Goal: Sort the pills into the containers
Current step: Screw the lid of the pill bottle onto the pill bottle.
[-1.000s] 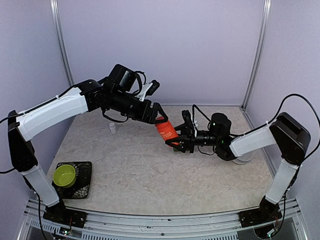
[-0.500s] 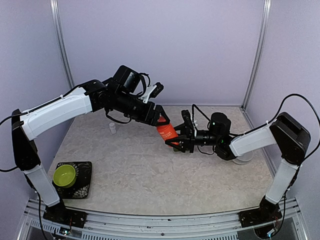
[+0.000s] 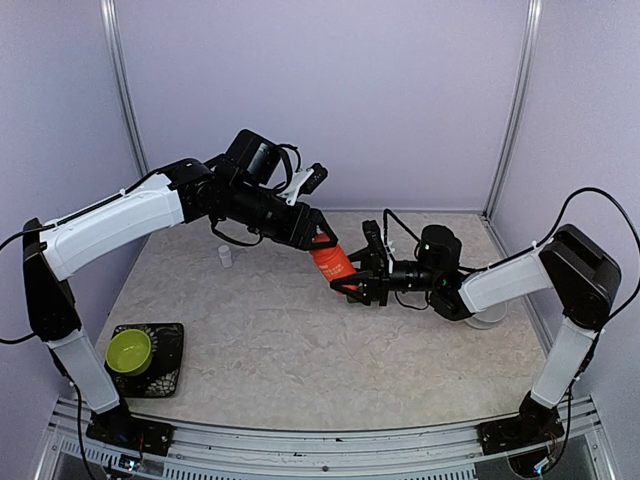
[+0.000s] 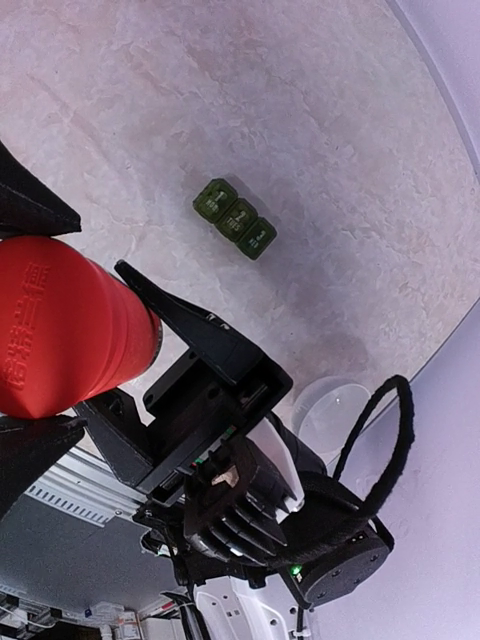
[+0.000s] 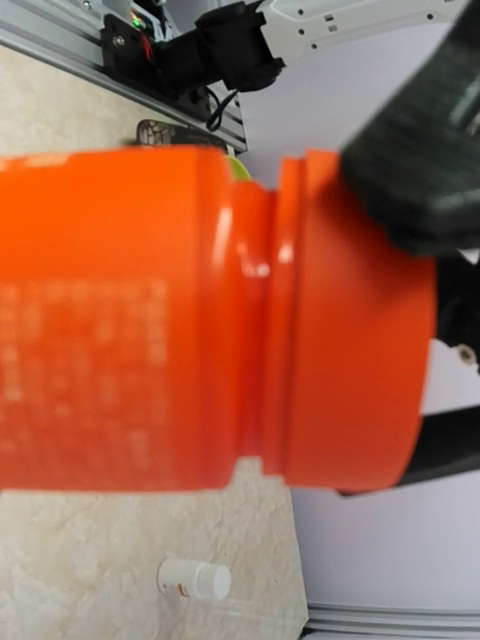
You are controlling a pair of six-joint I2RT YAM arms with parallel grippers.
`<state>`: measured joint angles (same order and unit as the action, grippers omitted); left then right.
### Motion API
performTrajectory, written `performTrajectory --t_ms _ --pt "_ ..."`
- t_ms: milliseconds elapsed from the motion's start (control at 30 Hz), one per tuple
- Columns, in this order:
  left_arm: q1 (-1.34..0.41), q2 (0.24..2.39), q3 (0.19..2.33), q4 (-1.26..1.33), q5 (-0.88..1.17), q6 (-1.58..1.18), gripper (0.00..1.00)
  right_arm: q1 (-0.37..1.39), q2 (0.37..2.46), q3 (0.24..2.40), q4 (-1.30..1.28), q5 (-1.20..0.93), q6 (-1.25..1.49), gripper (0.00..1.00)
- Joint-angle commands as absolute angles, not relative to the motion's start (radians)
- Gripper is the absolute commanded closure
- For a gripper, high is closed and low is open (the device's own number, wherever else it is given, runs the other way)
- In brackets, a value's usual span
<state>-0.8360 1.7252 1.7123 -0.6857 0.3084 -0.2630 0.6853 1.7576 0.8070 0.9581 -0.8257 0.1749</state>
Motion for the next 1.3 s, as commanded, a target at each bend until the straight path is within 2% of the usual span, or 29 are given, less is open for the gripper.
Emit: performTrajectory --t_ms 0,67,200,700,967,1267 --pt "-0.849 1.729 1.727 -0.689 0.314 -0.252 0.43 0.698 1.724 0.836 0.963 -0.821 0.170 0.86" --pt "-0.850 1.729 1.727 -0.690 0.312 -0.252 0.34 0.698 1.721 0.836 0.962 -0.821 0.170 0.86" --pt "-0.848 1.727 1.724 -0.690 0.309 -0.253 0.32 0.697 1.717 0.835 0.961 -0.821 0.170 0.86" --pt "-0.841 1.713 1.691 -0.650 0.320 -0.278 0.49 0.696 1.706 0.818 1.011 -0.780 0.207 0.89" --pt "-0.842 1.680 1.641 -0.566 0.301 -0.346 0.50 0.701 1.705 0.801 1.100 -0.714 0.302 0.89" --pt "-0.850 1.685 1.610 -0.528 0.352 -0.439 0.52 0.773 1.613 0.800 0.926 -0.475 0.107 0.90"
